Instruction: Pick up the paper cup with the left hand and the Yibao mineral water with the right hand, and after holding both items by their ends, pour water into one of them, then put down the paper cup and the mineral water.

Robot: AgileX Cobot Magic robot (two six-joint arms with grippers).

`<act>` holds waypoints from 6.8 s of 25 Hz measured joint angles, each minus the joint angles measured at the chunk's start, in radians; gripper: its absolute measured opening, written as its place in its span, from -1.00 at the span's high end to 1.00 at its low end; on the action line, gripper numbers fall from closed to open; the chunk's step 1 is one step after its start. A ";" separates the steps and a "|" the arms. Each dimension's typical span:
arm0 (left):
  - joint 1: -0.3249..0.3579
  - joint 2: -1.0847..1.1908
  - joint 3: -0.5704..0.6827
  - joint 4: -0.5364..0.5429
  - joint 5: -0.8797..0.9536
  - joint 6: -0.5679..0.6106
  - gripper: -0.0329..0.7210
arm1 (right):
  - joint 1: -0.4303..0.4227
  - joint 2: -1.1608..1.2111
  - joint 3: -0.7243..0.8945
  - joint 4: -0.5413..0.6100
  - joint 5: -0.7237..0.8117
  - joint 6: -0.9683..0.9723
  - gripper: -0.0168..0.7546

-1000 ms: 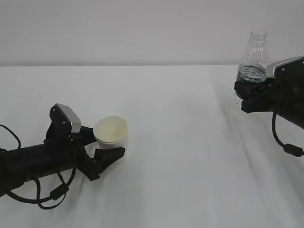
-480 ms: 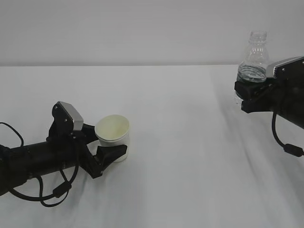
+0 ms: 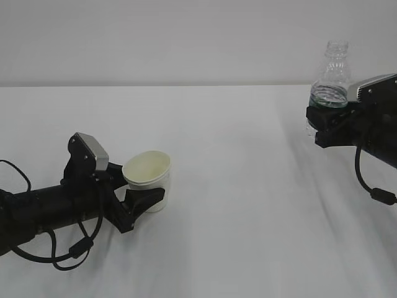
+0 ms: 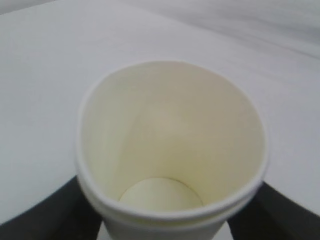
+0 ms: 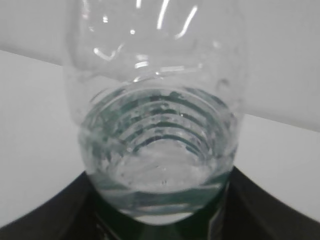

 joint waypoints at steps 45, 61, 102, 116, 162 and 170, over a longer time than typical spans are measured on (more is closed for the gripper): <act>0.000 -0.049 -0.004 0.126 0.000 -0.129 -0.38 | 0.000 -0.064 0.000 -0.069 0.064 0.005 -0.19; 0.000 -0.108 -0.004 0.239 0.002 -0.200 -0.36 | 0.000 -0.141 0.004 -0.185 0.137 0.099 -0.19; -0.085 -0.203 0.000 0.370 0.008 -0.299 -0.35 | 0.000 -0.342 0.012 -0.604 0.232 0.366 -0.19; -0.111 -0.203 0.000 0.378 0.008 -0.299 -0.35 | 0.000 -0.363 0.012 -0.664 0.232 0.379 -0.19; -0.234 -0.203 -0.191 0.443 0.172 -0.360 -0.35 | 0.063 -0.413 0.012 -0.822 0.280 0.381 -0.19; -0.247 -0.203 -0.193 0.449 0.195 -0.377 -0.35 | 0.078 -0.435 0.012 -0.838 0.322 0.381 -0.19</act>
